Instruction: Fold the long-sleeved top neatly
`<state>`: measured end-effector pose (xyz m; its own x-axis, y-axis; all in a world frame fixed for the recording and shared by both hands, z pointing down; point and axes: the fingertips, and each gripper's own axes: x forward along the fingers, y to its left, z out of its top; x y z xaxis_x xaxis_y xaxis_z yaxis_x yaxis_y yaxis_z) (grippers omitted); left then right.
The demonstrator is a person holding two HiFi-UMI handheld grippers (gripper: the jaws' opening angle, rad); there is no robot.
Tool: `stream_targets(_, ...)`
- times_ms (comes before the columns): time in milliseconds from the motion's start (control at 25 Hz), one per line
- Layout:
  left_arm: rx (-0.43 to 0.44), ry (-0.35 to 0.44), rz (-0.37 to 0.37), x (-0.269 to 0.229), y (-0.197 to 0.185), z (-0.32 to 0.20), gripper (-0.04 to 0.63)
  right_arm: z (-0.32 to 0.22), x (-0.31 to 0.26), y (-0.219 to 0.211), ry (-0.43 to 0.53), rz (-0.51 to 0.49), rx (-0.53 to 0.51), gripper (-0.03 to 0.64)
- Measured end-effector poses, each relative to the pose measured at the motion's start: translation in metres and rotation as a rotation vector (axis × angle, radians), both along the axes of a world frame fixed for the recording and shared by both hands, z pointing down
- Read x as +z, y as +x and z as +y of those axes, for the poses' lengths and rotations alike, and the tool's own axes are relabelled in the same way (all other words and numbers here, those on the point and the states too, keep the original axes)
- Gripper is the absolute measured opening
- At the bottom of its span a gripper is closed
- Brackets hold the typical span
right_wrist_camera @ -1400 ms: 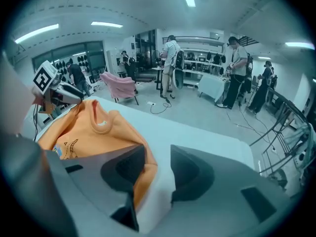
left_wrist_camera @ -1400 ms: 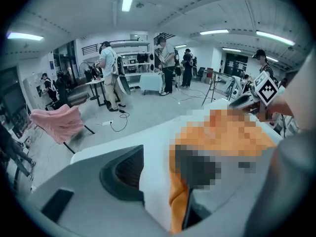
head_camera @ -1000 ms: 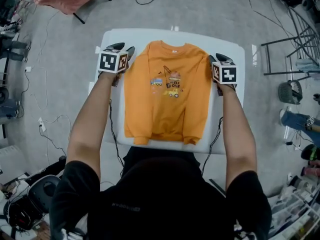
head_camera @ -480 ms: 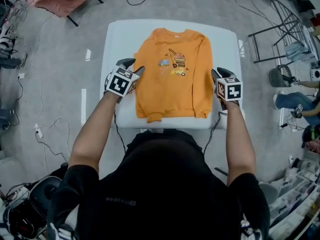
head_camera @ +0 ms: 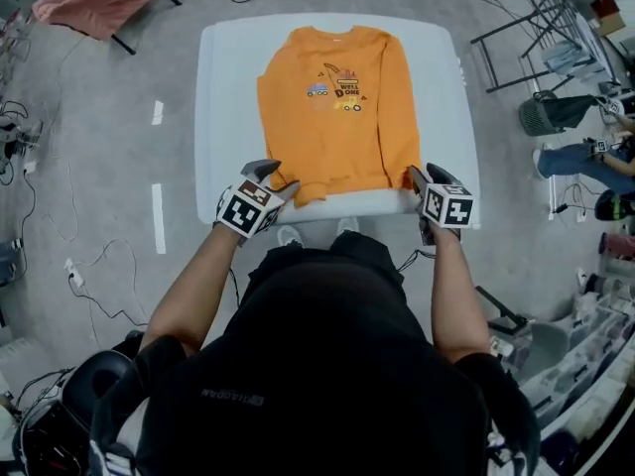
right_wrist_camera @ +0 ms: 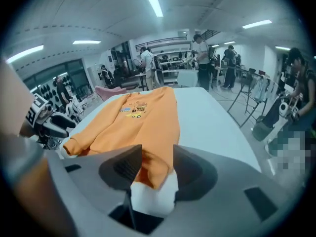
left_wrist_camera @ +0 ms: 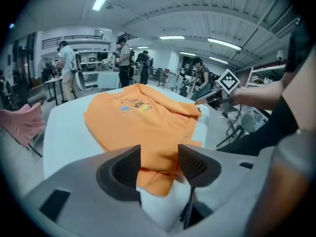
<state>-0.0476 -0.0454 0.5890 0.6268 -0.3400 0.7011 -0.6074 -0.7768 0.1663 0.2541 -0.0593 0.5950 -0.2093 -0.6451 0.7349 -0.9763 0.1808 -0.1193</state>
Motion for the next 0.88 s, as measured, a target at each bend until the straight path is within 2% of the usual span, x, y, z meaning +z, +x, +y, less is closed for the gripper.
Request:
stream_targets(160,0.134,0.046,-0.064,0.006,0.030,0.032,0.256,0.008,0.015,-0.003,-0.043,-0.043,-0.033,0.244)
stream_targets(240,0.148,0.060,-0.096,0.007,0.047,0.039,0.264,0.010,0.017,0.002,-0.046,0.016,-0.102,0.256)
stream_targets(320,0.142,0.063,-0.114,0.006,0.060,0.044,0.264,0.014,0.016,0.004,-0.033,0.125,-0.197,0.248)
stream_targets(520,0.062,0.106,-0.148,0.003,0.049,0.044,0.264,0.024,0.015,-0.013,0.005,0.296,-0.388,0.204)
stream_targets(720,-0.054,0.111,-0.173,0.008,0.047,0.053,0.264,0.034,0.021,-0.016,0.043,0.377,-0.508,0.159)
stream_targets(880,-0.114,0.111,-0.261,0.024,0.046,0.053,0.260,0.029,0.028,-0.012,0.046,0.405,-0.525,0.125)
